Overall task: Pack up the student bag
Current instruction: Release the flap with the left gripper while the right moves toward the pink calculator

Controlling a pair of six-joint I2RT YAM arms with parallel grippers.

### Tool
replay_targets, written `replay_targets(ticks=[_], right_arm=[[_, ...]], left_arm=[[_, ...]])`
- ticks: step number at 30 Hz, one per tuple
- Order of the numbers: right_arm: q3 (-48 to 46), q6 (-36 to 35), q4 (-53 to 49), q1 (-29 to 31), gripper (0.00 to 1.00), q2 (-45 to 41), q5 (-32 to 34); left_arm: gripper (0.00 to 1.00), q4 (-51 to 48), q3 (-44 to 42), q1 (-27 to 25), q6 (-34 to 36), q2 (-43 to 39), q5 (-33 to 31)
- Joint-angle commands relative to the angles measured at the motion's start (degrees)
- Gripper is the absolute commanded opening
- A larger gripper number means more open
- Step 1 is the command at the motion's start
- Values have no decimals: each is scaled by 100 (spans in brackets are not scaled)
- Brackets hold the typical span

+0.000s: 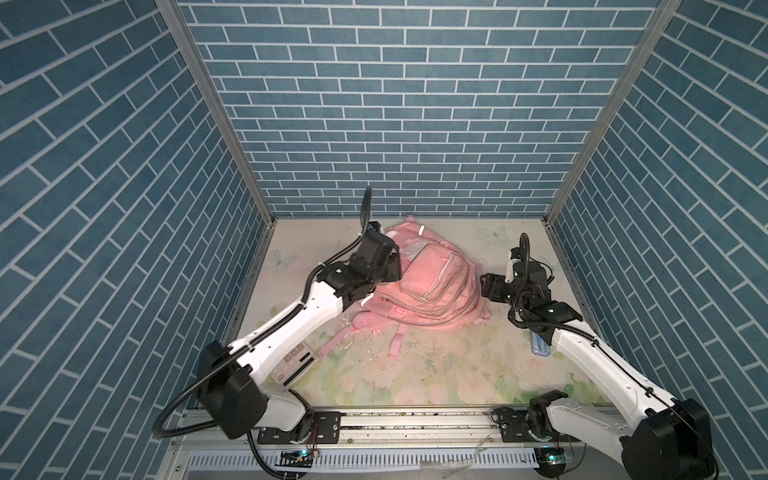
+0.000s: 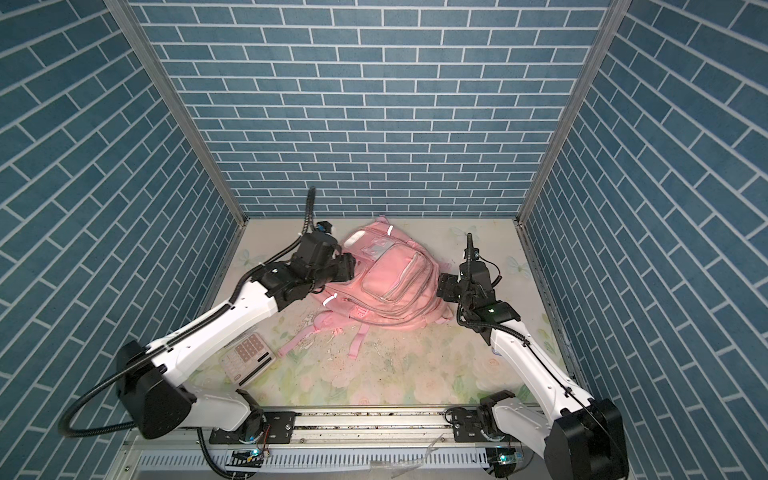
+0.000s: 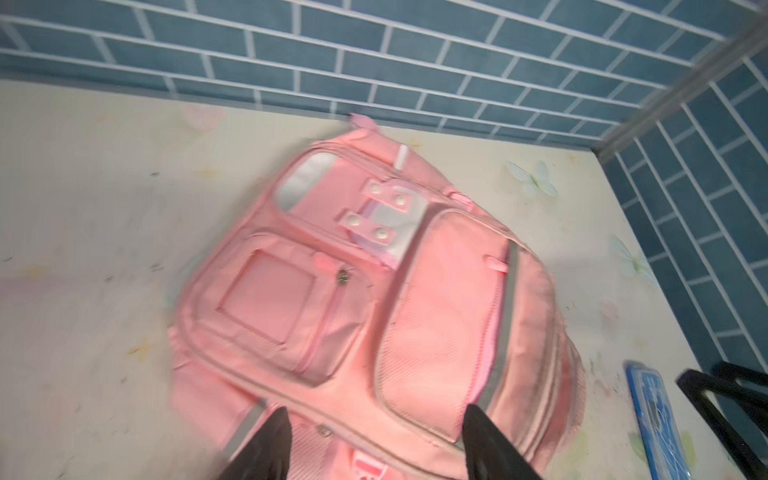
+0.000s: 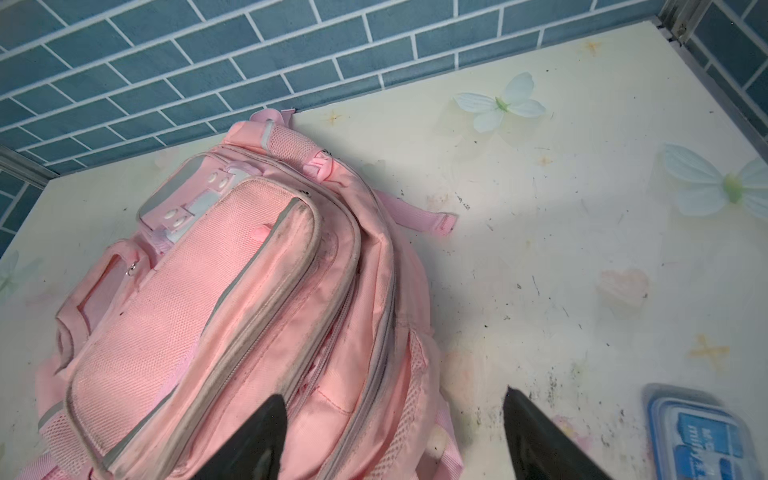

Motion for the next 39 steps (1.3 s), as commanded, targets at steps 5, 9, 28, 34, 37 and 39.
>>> replay_targets(ticks=[5,9,28,34,37,39], right_arm=[[336,-404,35,-28,82,294,-879],[393,-259,364,10,79,589,-1994],[330,-5025,2236,2150,66,2112,-4304],[1314,-6489,2342,3114,60,3482,-3733],[1658,-6814,2730,3440,60,4026,-3641],[1815,-7149,2960,3620,59,4320,-3689]], left_arm=[[68,-771,-1390,1478,-1031,-936,756],[69,-1113,-1877,1833,-1458,-1219,854],[70,-1141,-2084,3252,-2195,-1306,1188],[70,-1124,-829,3406,-1487,-471,1283],[70,-1019,-434,3526,-1186,-152,1457],[70,-1011,-194,3533,-977,60,1523]])
